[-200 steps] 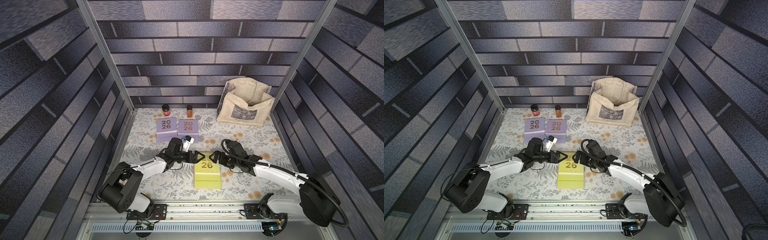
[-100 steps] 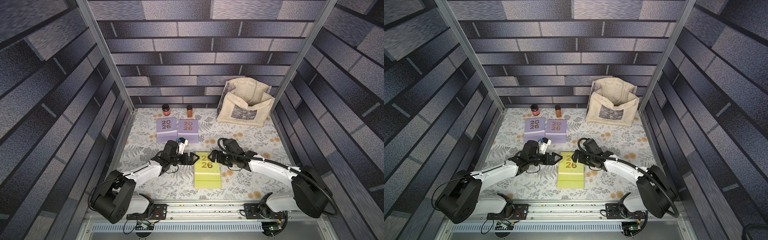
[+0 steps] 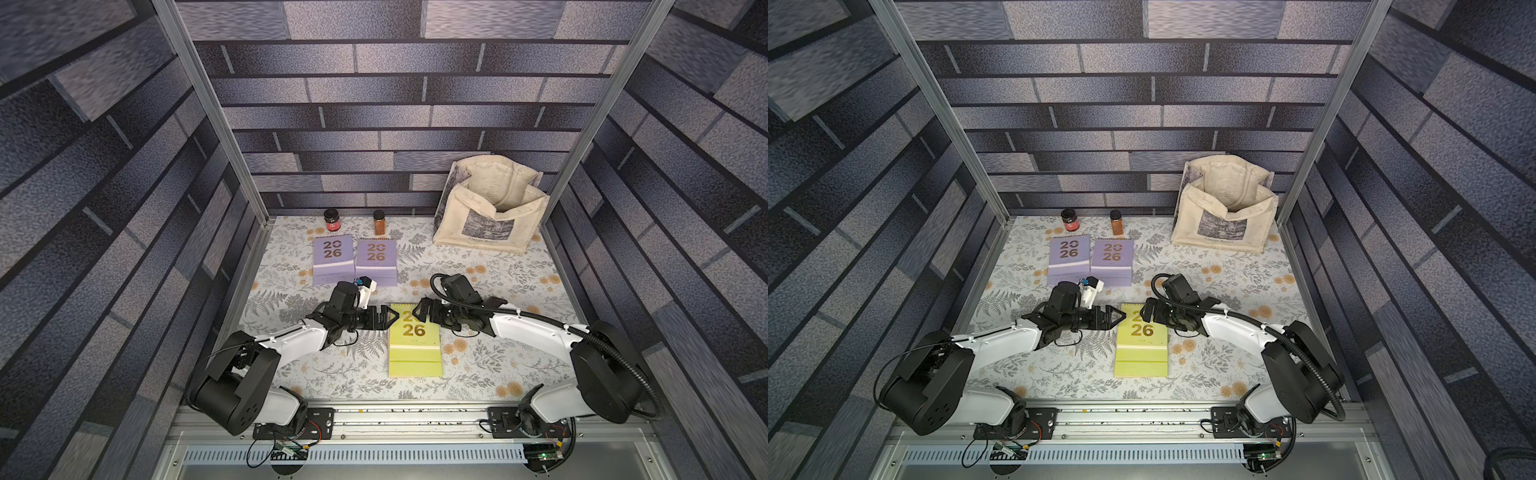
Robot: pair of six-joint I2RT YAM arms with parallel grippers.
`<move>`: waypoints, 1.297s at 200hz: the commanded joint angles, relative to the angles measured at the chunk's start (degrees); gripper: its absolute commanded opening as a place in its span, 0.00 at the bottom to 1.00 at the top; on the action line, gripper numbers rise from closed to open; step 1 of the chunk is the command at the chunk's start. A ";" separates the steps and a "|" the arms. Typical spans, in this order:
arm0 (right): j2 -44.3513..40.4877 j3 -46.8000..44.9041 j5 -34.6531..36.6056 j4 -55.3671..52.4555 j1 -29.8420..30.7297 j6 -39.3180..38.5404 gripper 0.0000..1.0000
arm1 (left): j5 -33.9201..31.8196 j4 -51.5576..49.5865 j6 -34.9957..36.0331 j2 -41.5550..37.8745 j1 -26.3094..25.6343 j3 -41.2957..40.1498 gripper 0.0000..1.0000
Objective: Stack the calendars
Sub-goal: Adjust the calendar at the calendar.
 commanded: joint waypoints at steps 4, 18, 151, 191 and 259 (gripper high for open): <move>1.13 1.49 -1.67 0.13 -0.16 -0.59 1.00 | 1.05 1.86 -0.96 0.91 0.31 -0.62 1.00; 1.40 1.59 -2.07 0.52 -0.18 -0.46 1.00 | 1.24 2.04 -1.00 1.18 0.22 -0.62 1.00; -0.46 2.35 2.84 -4.70 -0.17 -0.22 1.00 | 2.48 4.47 -1.68 4.97 -0.22 0.44 1.00; -0.14 2.42 1.41 -3.24 -0.12 -0.59 1.00 | 2.92 6.04 -2.37 6.41 -0.49 0.70 1.00; 1.18 3.33 -1.80 -0.58 -0.19 -1.04 1.00 | 4.12 9.45 -3.78 8.67 -1.01 1.47 1.00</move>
